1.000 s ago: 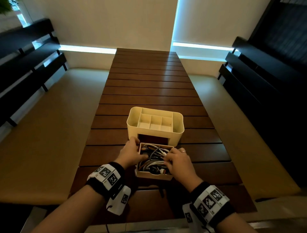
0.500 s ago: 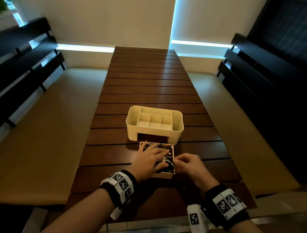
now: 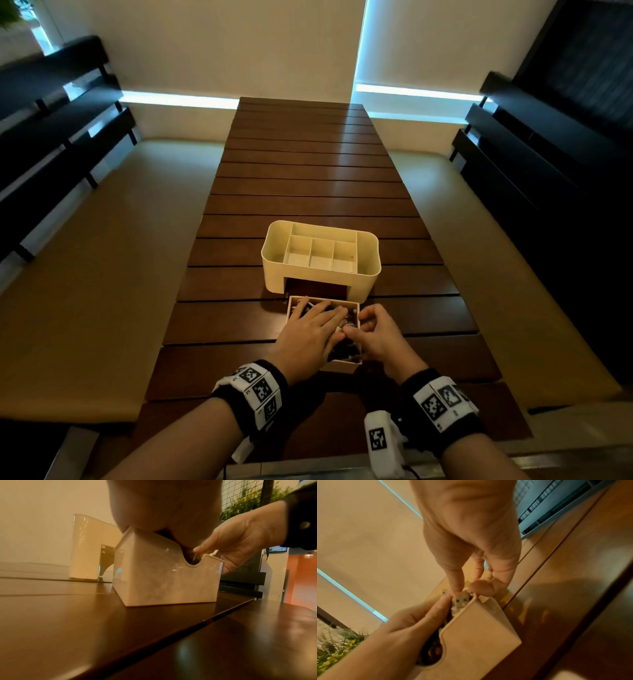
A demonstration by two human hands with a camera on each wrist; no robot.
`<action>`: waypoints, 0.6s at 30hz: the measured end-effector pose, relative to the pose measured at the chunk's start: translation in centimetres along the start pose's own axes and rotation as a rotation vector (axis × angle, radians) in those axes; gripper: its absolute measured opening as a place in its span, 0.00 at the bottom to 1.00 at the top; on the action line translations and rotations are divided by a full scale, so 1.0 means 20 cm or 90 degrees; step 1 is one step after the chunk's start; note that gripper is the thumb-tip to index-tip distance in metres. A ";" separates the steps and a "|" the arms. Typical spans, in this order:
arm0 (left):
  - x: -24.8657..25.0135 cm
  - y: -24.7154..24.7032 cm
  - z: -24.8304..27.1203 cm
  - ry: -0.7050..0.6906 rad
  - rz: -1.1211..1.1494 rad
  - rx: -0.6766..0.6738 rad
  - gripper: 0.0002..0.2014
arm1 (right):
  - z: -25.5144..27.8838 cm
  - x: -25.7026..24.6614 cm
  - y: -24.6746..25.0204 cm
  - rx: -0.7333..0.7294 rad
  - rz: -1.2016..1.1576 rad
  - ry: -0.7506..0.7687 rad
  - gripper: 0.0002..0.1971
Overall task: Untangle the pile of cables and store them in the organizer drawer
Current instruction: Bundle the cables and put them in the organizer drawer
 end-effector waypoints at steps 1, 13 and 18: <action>0.00 0.00 0.00 0.013 0.018 -0.002 0.28 | 0.00 0.01 -0.01 -0.013 -0.038 -0.020 0.17; -0.01 0.05 0.02 -0.042 0.158 0.016 0.24 | 0.05 0.03 0.00 -0.181 -0.160 -0.012 0.13; 0.01 0.07 0.00 0.006 0.168 -0.028 0.15 | 0.05 0.02 0.04 -0.234 -0.089 -0.039 0.18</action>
Point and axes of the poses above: each hand's wrist, its own z-axis away from the middle knuckle, its own y-axis out of the back of the hand, x = y × z, the point moved 4 cm from there along -z, towards the middle knuckle, and after that the axes turned 7 degrees about z, right-handed, at the moved point
